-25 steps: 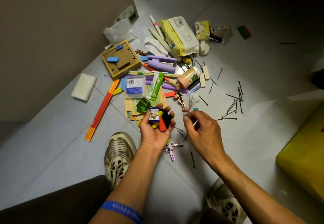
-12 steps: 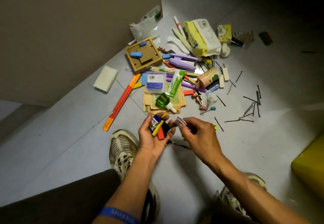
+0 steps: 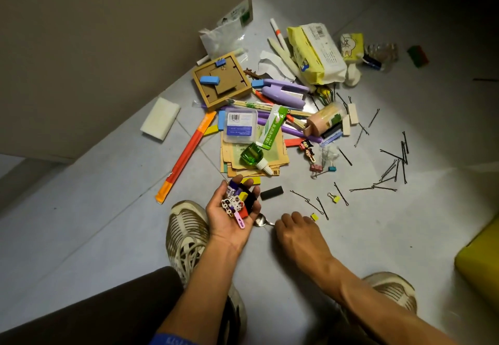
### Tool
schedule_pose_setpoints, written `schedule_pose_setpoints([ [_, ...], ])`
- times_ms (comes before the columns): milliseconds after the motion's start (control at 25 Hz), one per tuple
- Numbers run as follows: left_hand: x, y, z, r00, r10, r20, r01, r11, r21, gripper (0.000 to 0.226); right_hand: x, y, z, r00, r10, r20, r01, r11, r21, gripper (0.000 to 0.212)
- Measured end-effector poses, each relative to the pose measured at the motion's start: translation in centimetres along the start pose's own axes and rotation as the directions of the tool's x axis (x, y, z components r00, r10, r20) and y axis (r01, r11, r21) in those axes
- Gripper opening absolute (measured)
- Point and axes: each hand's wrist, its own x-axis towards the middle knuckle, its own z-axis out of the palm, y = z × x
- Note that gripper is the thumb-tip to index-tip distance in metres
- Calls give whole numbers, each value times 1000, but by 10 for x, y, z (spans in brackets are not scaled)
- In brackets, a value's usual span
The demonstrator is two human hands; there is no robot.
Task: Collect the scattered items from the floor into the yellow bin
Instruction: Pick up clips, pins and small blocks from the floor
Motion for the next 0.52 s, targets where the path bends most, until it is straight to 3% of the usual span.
schedule_pose_setpoints([
  [80,2,-3,1,1000,0,-26,0,1000,-4,33,7,3,-2,996,80,35,-82,995,51,10],
  [160,4,-2,2,999,26,-35,-27,1000,-12,33,6,16,-12,963,269,6,-256,907,334,16],
  [240,5,-1,5,998,48,-44,-49,999,-9,33,4,23,-32,880,475,14,-339,607,719,7],
  [320,4,-9,14,997,39,-67,-39,999,-5,34,2,20,-60,855,515,-62,-188,418,889,9],
  [400,4,-21,25,997,27,-78,-28,1000,-12,34,10,11,-81,901,428,-67,-150,454,879,12],
  [520,6,-35,36,993,32,-116,-25,998,60,48,23,-2,-86,936,347,-63,-191,650,736,12],
])
